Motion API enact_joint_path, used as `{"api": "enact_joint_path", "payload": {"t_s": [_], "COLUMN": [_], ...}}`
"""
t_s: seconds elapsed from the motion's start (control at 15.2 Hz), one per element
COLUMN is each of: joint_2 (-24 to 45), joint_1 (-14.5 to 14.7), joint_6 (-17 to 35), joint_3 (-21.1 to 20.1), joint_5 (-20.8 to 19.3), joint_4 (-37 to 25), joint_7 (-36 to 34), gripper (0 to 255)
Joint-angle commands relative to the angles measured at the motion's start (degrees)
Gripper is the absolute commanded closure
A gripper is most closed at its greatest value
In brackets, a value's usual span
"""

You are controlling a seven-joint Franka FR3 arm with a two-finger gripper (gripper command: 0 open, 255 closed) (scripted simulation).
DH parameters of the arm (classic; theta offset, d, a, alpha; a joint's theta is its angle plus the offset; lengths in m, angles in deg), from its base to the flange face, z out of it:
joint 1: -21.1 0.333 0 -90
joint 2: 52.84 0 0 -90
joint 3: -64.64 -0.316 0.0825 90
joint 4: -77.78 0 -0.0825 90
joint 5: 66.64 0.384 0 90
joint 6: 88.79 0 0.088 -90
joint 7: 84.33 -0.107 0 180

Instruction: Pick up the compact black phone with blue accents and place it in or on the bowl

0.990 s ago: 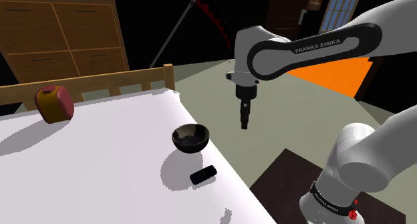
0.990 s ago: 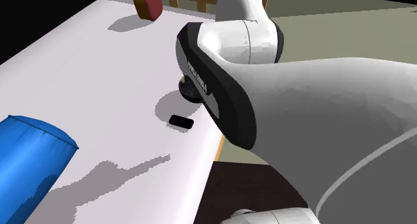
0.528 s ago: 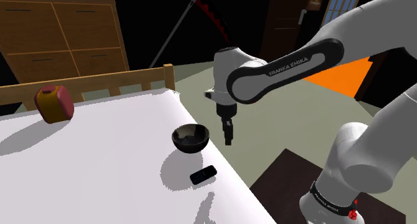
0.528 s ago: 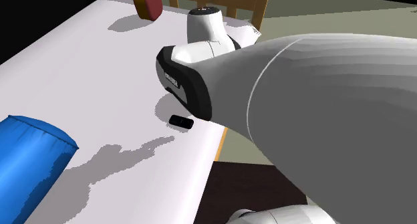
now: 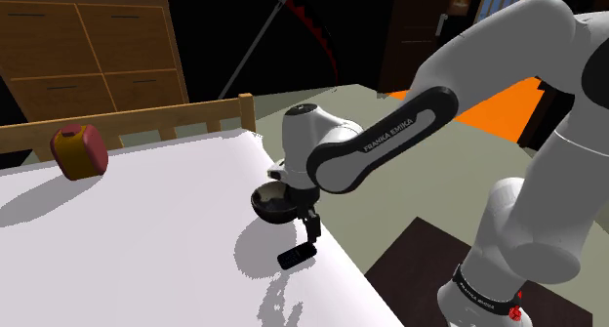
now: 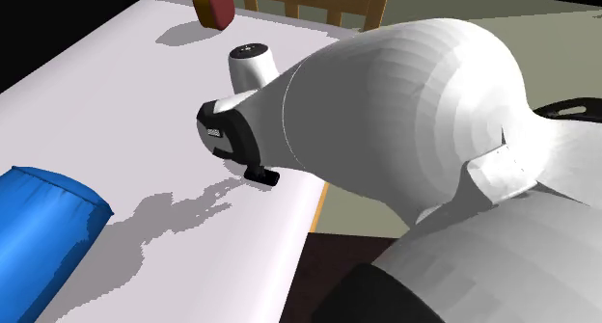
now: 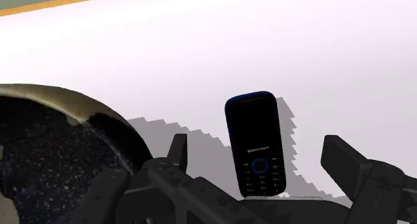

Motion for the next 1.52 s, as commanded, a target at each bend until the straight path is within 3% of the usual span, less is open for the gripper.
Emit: {"api": "enact_joint_path", "payload": {"t_s": [0.0, 0.59, 1.12, 1.19, 1.45], "joint_2": [3.22, 10.06, 10.42, 10.40, 10.31], "joint_1": [1.08, 2.04, 2.04, 2.03, 2.03], "joint_6": [2.58, 10.33, 10.78, 10.77, 10.94], "joint_3": [-1.10, -2.15, -2.15, -2.15, -2.15], "joint_5": [-0.74, -3.13, -3.28, -3.27, -3.23], "joint_4": [-0.95, -0.12, 0.00, 0.00, 0.24], "joint_7": [1.67, 1.74, 1.63, 1.65, 1.67], "gripper": [0, 0, 0, 255, 255]}}
